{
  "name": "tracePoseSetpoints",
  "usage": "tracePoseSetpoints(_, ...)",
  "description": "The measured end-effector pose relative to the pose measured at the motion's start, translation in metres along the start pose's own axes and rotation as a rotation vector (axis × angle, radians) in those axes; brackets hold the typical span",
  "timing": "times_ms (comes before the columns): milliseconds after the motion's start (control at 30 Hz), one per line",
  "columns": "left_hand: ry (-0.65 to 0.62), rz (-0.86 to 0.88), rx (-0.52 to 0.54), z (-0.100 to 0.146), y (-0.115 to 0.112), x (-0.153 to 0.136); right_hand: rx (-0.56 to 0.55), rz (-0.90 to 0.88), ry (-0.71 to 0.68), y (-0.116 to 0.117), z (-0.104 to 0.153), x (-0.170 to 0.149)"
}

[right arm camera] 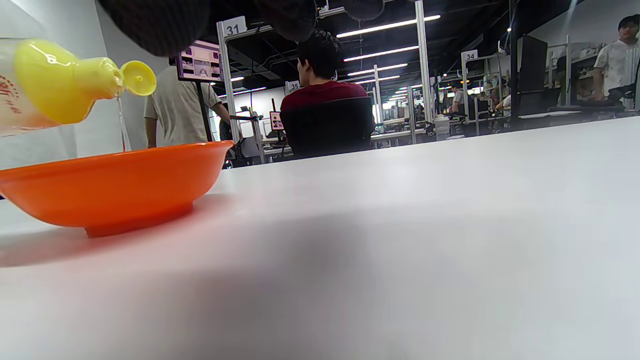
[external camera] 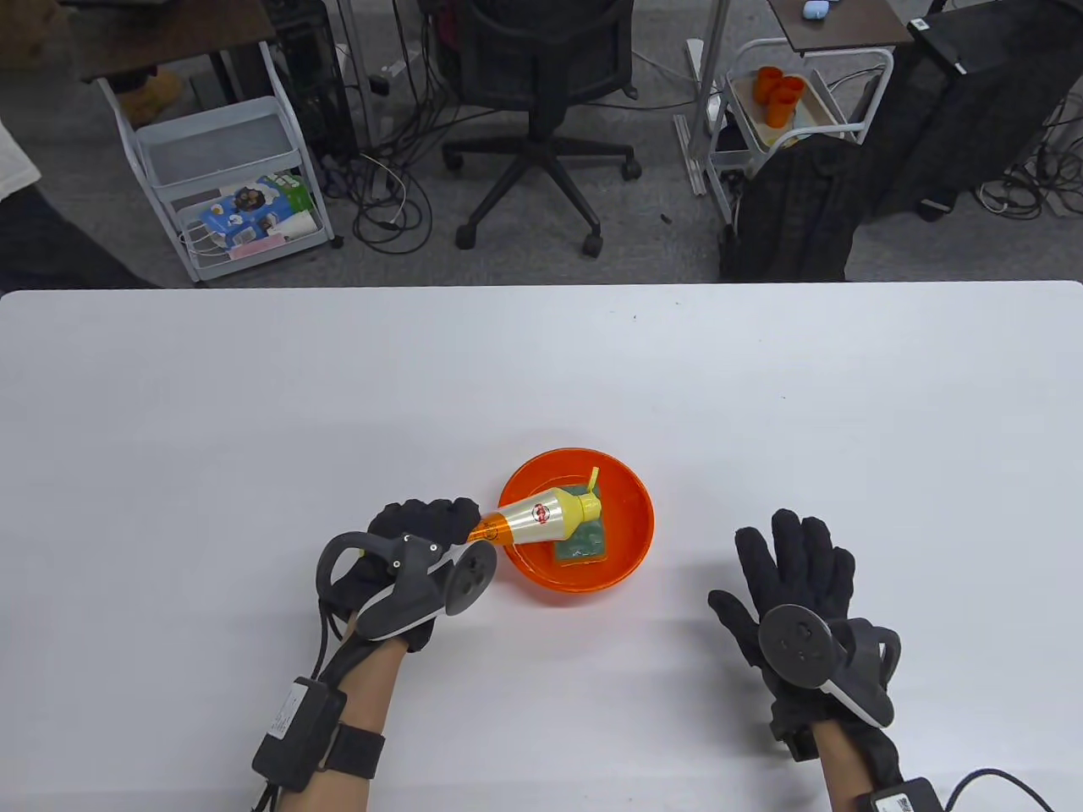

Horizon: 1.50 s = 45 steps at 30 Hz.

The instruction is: Squeeze dish soap on sponge and spread

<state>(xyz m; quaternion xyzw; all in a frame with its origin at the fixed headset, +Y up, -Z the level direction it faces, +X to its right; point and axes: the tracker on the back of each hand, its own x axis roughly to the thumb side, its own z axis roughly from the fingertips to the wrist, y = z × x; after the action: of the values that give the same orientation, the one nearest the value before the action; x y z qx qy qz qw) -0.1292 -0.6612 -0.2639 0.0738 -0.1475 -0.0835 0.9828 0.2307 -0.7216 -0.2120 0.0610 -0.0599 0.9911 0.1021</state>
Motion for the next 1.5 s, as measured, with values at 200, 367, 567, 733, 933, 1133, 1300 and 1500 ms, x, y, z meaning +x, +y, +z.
tracePoseSetpoints(200,-0.022,0.031,0.013,-0.002,0.003,0.008,0.001,-0.001,-0.002,0.0,0.0,0.0)
tracePoseSetpoints(367,-0.024,0.04,0.016,0.004,0.001,0.005,0.001,-0.001,-0.002,0.0,0.0,0.0)
tracePoseSetpoints(567,-0.012,0.037,0.007,0.017,-0.003,-0.006,0.001,0.001,-0.005,0.0,0.0,0.001)
tracePoseSetpoints(733,0.015,0.027,0.004,0.028,-0.006,-0.019,0.001,0.002,-0.006,0.0,0.0,0.001)
tracePoseSetpoints(933,0.037,-0.001,0.007,0.038,-0.005,-0.031,-0.002,0.002,0.0,-0.001,0.001,0.001)
tracePoseSetpoints(1133,0.051,-0.02,0.007,0.045,-0.004,-0.04,-0.002,0.003,0.003,-0.001,0.001,0.001)
tracePoseSetpoints(1300,0.053,-0.024,0.006,0.048,-0.004,-0.042,-0.001,0.005,0.002,-0.001,0.001,0.002)
tracePoseSetpoints(1500,0.031,-0.025,0.004,0.046,-0.007,-0.032,0.008,0.01,0.003,0.0,0.0,0.002)
